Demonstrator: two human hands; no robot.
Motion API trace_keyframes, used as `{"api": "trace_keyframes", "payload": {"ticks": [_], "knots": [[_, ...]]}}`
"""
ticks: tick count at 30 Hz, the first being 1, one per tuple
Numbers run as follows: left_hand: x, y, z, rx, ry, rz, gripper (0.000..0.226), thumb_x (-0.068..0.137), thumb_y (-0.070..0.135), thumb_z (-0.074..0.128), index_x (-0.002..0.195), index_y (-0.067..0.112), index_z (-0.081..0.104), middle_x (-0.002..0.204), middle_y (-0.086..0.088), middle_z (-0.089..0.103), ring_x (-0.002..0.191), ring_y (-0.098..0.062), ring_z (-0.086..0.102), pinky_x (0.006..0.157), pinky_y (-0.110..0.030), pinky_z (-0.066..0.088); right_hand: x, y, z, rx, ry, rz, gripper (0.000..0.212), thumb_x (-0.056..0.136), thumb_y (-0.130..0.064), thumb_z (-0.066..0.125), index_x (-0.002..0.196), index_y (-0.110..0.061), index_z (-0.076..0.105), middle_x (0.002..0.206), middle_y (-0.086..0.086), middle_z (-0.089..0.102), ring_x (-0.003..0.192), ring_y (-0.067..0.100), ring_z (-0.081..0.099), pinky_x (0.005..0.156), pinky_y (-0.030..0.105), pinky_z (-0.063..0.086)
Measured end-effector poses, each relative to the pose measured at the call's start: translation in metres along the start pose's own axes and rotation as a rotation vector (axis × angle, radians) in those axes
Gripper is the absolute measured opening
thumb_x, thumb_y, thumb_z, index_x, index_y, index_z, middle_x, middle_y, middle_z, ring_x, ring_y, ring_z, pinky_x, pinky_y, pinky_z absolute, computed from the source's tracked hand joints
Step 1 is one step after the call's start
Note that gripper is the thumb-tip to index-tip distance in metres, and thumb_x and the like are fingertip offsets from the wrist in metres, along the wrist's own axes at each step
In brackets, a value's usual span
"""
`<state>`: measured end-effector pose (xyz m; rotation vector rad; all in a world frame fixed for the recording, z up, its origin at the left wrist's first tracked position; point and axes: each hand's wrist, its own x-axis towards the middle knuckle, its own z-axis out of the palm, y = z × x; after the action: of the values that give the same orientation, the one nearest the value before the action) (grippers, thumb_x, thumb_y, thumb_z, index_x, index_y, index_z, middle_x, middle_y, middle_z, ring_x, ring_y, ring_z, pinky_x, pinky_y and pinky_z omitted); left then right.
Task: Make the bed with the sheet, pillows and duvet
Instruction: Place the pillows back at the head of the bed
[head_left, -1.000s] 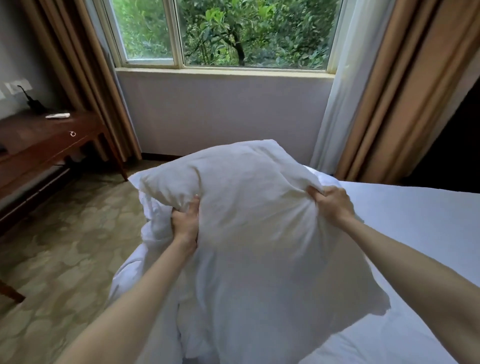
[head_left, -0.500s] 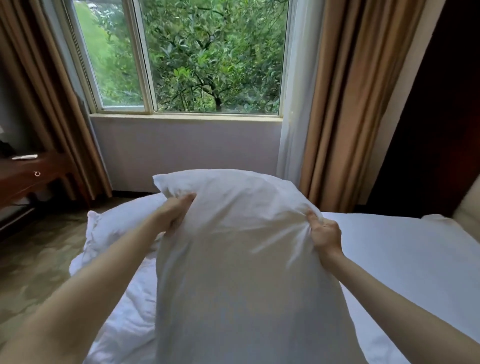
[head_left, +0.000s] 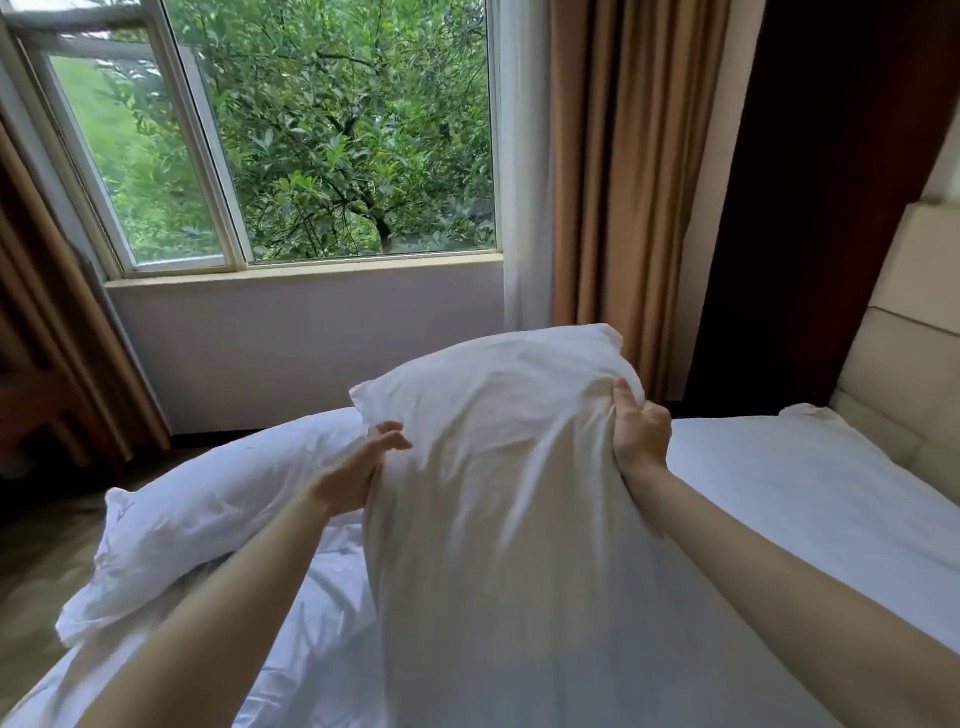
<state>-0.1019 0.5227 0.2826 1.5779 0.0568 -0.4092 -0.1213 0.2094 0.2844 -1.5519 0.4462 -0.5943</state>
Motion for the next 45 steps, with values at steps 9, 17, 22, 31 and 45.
{"api": "trace_keyframes", "payload": {"ticks": [9,17,22,31,45], "knots": [[0.030,-0.031,0.038,0.265,0.031,0.172,0.113,0.044,0.053,0.077,0.142,0.027,0.028,0.148,0.005,0.028,0.134,-0.017,0.034,0.110,-0.036,0.033,0.020,0.007,-0.049,-0.189,0.111,-0.077,0.057,0.093,-0.040,0.057,0.051,-0.014,0.029,0.054,-0.001,0.038,0.060,0.020,0.038,0.062,0.034,0.031],[0.038,-0.035,0.115,0.392,0.032,0.270,0.108,0.043,0.057,0.076,0.138,0.028,0.033,0.144,0.002,0.036,0.131,-0.018,0.041,0.112,-0.038,0.033,0.046,0.026,-0.130,-0.258,0.122,-0.100,0.056,0.092,-0.044,0.056,0.054,-0.015,0.027,0.054,-0.001,0.036,0.054,0.017,0.036,0.054,0.034,0.029],[0.037,-0.039,0.201,0.434,0.047,0.324,0.104,0.048,0.054,0.075,0.140,0.027,0.033,0.141,0.007,0.036,0.127,-0.015,0.040,0.104,-0.027,0.034,0.083,0.032,-0.210,-0.302,0.103,-0.119,0.059,0.090,-0.045,0.059,0.053,-0.016,0.024,0.052,0.001,0.032,0.052,0.017,0.033,0.055,0.035,0.027],[0.038,-0.053,0.378,0.364,0.156,0.363,0.081,0.067,0.034,0.074,0.139,0.026,0.037,0.136,0.010,0.037,0.121,-0.009,0.041,0.097,-0.022,0.034,0.165,0.029,-0.358,-0.376,0.031,-0.138,0.056,0.092,-0.044,0.057,0.055,-0.017,0.026,0.053,0.000,0.033,0.052,0.017,0.034,0.054,0.034,0.026],[0.051,-0.040,0.476,0.329,0.117,0.341,0.066,0.085,0.007,0.064,0.141,0.024,0.033,0.137,0.008,0.035,0.110,-0.011,0.052,0.074,-0.010,0.042,0.216,0.035,-0.454,-0.716,0.046,-0.242,0.049,0.098,-0.046,0.041,0.067,-0.010,0.045,0.084,0.016,0.058,0.083,0.034,0.054,0.066,0.035,0.036]]}}
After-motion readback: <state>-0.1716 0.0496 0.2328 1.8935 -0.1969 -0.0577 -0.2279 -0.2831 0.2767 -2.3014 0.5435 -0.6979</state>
